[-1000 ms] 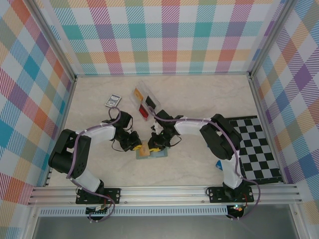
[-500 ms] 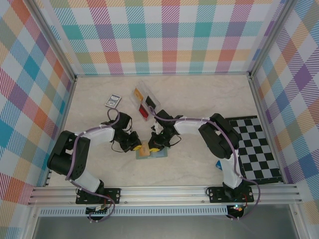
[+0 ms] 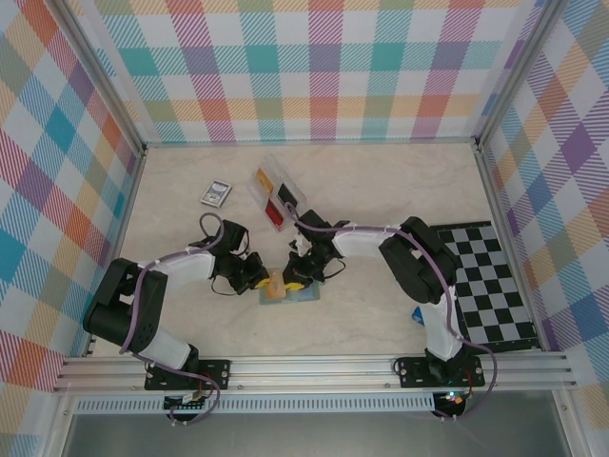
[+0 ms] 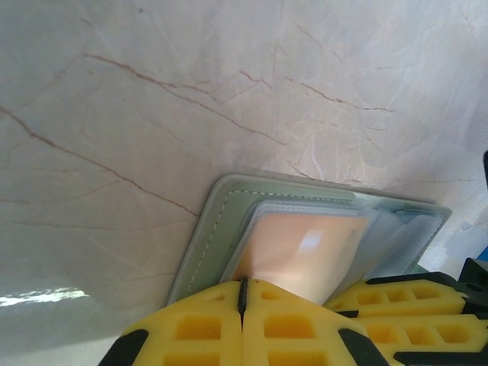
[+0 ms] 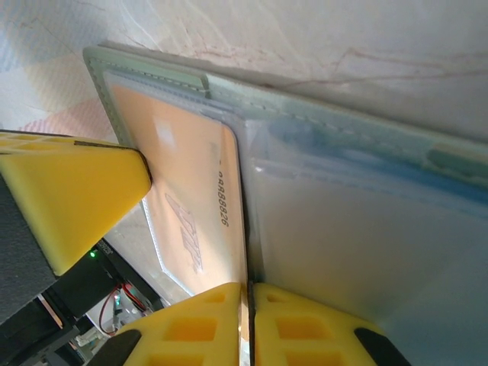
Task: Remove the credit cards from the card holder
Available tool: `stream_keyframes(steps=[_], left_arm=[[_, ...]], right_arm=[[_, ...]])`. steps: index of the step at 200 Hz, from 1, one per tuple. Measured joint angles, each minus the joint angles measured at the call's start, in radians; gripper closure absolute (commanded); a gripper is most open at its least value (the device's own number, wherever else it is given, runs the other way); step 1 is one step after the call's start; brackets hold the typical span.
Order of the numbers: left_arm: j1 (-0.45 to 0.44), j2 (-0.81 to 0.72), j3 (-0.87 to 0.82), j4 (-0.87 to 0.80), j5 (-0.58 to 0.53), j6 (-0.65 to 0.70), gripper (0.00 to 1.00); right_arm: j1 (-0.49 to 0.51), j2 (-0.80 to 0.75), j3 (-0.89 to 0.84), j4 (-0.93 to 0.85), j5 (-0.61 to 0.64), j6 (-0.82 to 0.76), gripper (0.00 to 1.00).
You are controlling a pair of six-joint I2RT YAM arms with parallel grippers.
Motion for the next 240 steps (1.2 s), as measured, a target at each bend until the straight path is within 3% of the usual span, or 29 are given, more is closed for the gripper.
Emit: stream_keyframes(steps=[68, 127, 192, 240], left_arm=[[0.000, -0.002, -0.003, 0.006, 0.000, -0.010, 1.00], [0.000, -0.009, -0.007, 0.010, -0.003, -0.017, 1.00], [-0.010, -0.013, 0.027, -0.077, -0.024, 0.008, 0.81], [-0.011, -0.013, 0.064, -0.184, -0.061, 0.037, 0.79]], right_arm=[[0.011, -0.031, -0.052, 0.091, 0.028, 0.033, 0.86], [0.016, -0.034, -0.052, 0.082, 0.047, 0.040, 1.00], [0.029, -0.064, -0.051, 0.048, 0.089, 0.011, 1.00], [0.002, -0.103, -0.052, -0.045, 0.105, -0.039, 1.00]])
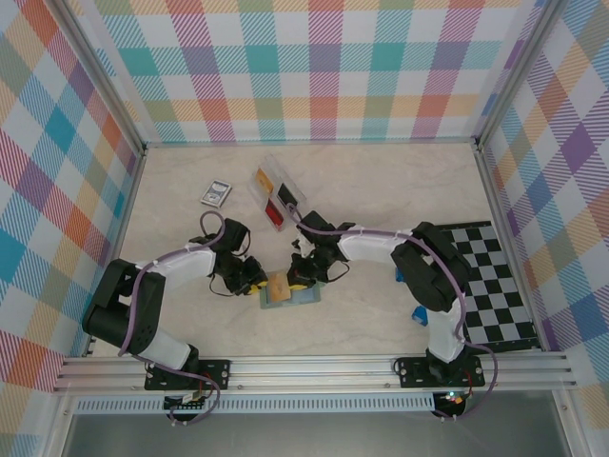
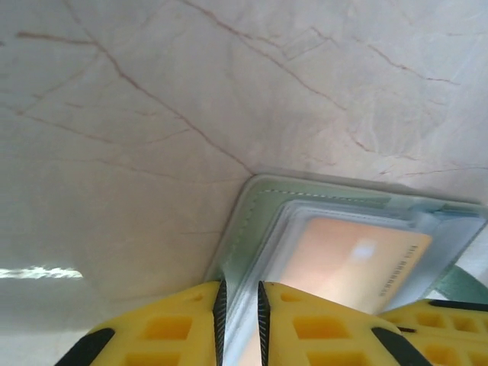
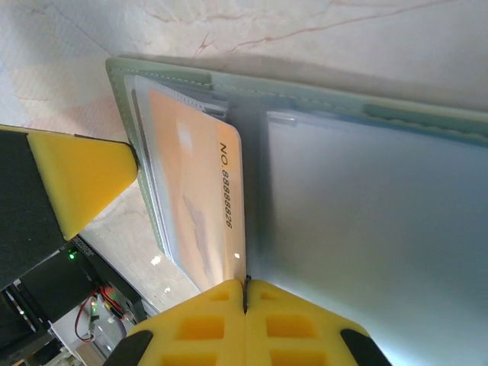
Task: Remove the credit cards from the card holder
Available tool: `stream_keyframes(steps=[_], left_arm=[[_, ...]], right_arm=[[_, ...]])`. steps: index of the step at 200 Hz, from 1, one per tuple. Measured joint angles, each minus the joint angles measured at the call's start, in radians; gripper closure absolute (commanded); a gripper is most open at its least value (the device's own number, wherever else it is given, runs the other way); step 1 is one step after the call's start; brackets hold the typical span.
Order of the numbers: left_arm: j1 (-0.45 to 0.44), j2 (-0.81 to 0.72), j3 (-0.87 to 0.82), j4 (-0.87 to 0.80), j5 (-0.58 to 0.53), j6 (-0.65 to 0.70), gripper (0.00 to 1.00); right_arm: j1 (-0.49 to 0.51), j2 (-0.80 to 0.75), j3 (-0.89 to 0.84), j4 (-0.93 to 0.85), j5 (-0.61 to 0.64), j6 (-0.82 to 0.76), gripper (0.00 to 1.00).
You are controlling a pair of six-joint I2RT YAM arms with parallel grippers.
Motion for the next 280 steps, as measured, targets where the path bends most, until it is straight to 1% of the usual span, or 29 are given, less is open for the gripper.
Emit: stream_keyframes(steps=[49, 104, 134, 178, 230, 280], left_arm=[[0.000, 0.000, 0.029, -0.029, -0.002, 0.031, 0.81], [-0.008, -0.020, 0.061, -0.008, 0.058, 0.057, 0.91], [-0.029, 0.024, 0.071, 0.019, 0.087, 0.064, 0.95], [-0.061, 0.093, 0.085, 0.020, 0.095, 0.075, 1.00], [-0.062, 0.127, 0.099, 0.010, 0.092, 0.079, 1.00], [-0.062, 0.127, 0.099, 0.010, 0.092, 0.079, 1.00]], right_arm=[[-0.030, -0.005, -0.006, -0.032, 0.005, -0.034, 1.00], [-0.030, 0.003, -0.005, -0.047, -0.003, -0.061, 1.00], [-0.030, 0.022, 0.002, -0.055, -0.011, -0.073, 1.00], [-0.030, 0.027, 0.009, -0.060, -0.016, -0.084, 1.00], [-0.042, 0.024, -0.001, -0.060, -0.014, -0.100, 1.00], [-0.076, -0.029, -0.060, -0.051, -0.014, -0.135, 1.00]])
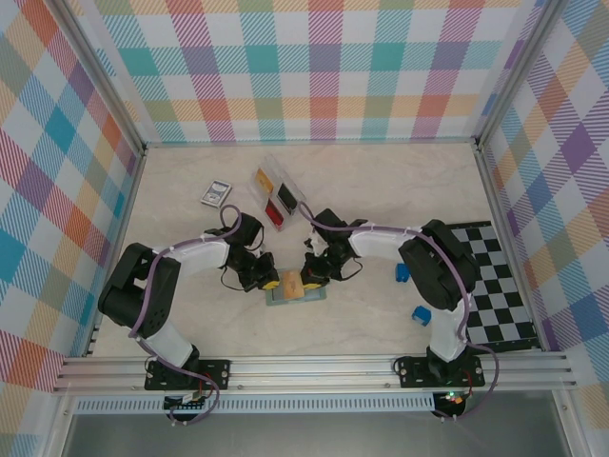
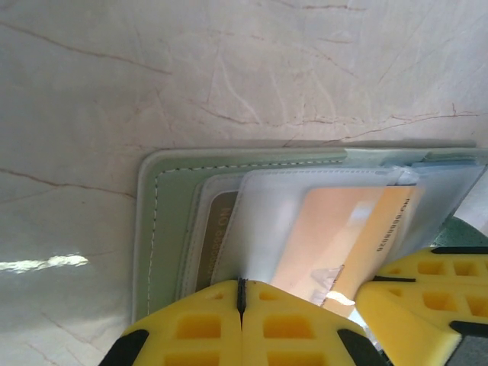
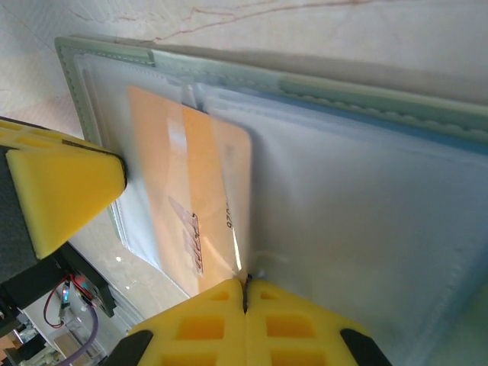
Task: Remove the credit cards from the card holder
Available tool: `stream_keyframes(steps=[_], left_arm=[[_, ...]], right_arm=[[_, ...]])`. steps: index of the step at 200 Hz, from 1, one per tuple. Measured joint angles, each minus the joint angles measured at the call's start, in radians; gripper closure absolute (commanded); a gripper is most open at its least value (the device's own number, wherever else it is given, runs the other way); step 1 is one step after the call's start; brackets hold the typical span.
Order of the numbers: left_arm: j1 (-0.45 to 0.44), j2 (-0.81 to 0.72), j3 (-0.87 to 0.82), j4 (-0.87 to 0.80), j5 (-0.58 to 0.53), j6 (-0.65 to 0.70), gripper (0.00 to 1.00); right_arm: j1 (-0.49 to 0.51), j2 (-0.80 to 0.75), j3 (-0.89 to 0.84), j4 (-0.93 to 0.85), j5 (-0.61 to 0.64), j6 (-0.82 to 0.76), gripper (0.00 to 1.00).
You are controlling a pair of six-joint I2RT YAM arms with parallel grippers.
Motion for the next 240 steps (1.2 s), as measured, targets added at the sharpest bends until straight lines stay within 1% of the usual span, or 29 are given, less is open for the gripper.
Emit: stream_keyframes(steps=[28, 73, 92, 126, 162, 202, 226, 240], left_arm=[[0.000, 0.000, 0.000, 0.010, 0.009, 0.000, 0.98], [0.010, -0.002, -0.008, 0.035, 0.023, -0.008, 0.87], [0.015, -0.023, -0.008, 0.037, 0.030, -0.009, 0.85], [0.017, -0.067, 0.000, 0.040, 0.045, -0.009, 0.84], [0.015, -0.074, 0.000, 0.073, 0.076, -0.021, 0.84], [-0.005, -0.050, 0.001, 0.100, 0.078, -0.035, 0.89], [-0.008, -0.007, 0.001, 0.099, 0.056, -0.037, 0.93], [-0.008, 0.014, 0.001, 0.095, 0.040, -0.038, 0.93]], right_arm=[[-0.014, -0.035, -0.024, -0.001, 0.000, -0.025, 1.00], [-0.054, -0.108, -0.055, -0.005, -0.029, -0.050, 1.00], [-0.071, -0.127, -0.058, -0.008, -0.047, -0.064, 1.00], [-0.086, -0.137, -0.058, -0.023, -0.064, -0.071, 1.00], [-0.085, -0.122, -0.048, -0.034, -0.063, -0.064, 1.00], [-0.057, -0.048, -0.001, -0.042, -0.052, -0.063, 1.00], [-0.035, -0.005, 0.023, -0.042, -0.053, -0.063, 1.00], [-0.029, 0.011, 0.031, -0.042, -0.057, -0.063, 1.00]])
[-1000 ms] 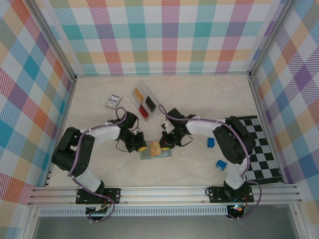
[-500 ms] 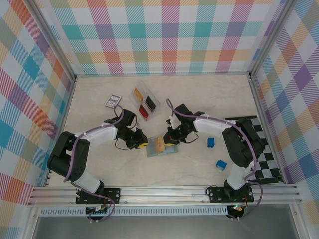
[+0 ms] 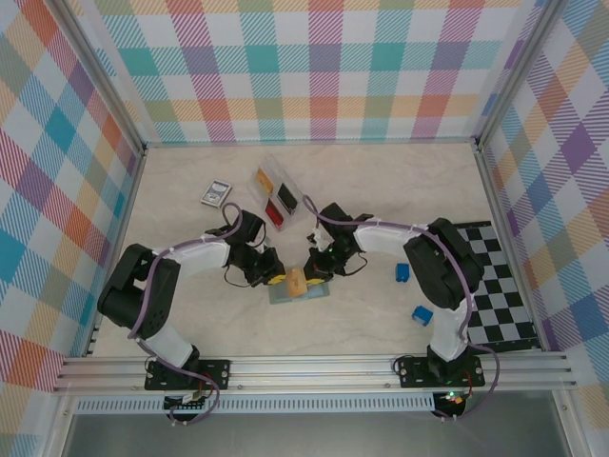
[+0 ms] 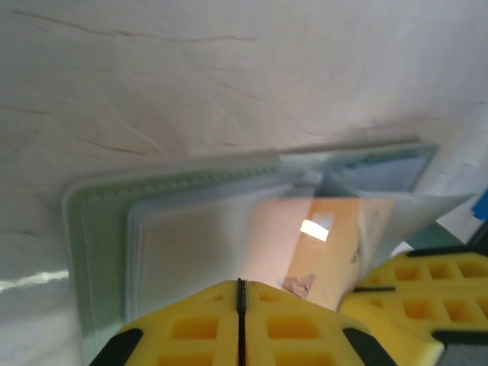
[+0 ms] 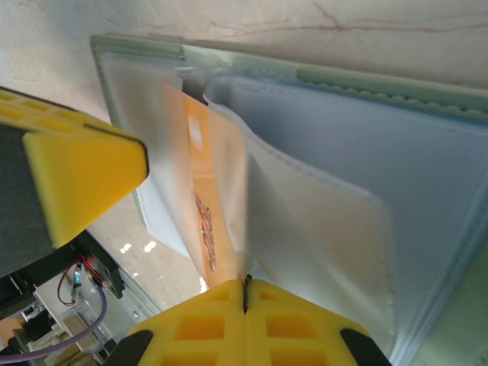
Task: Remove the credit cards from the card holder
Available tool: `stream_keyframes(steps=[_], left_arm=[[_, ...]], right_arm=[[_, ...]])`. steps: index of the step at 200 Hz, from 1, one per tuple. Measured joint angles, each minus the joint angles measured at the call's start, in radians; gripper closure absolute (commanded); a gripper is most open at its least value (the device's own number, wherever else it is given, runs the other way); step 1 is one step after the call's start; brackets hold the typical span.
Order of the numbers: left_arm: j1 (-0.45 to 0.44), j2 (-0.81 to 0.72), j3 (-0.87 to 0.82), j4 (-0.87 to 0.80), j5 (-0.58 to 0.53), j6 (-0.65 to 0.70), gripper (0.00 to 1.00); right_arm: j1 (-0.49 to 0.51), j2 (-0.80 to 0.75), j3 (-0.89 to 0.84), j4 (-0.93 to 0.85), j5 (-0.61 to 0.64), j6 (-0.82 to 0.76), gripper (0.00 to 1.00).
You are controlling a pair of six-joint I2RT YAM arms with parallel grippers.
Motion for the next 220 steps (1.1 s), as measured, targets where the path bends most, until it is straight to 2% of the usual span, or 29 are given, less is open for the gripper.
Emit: stream_keyframes(steps=[31, 72, 96, 162, 188, 220], left_arm=[[0.000, 0.012, 0.000, -0.007, -0.013, 0.000, 0.93], [0.000, 0.011, 0.000, -0.010, -0.021, 0.000, 0.93], [0.000, 0.011, 0.000, -0.011, -0.022, 0.000, 0.93], [0.000, 0.001, -0.001, -0.019, -0.049, 0.000, 0.92], [0.000, -0.009, -0.003, -0.032, -0.072, 0.000, 0.84], [0.000, -0.031, -0.003, -0.052, -0.101, 0.002, 0.79]], right_arm=[[0.005, 0.028, 0.016, 0.000, -0.024, -0.001, 1.00], [0.005, 0.047, 0.024, 0.005, -0.045, 0.002, 0.85], [0.006, 0.055, 0.034, 0.014, -0.051, 0.004, 0.82], [0.006, 0.078, 0.039, 0.077, -0.087, 0.015, 0.83], [0.007, 0.080, 0.041, 0.101, -0.097, 0.012, 0.89], [0.012, 0.096, 0.069, 0.103, -0.112, -0.018, 0.95]])
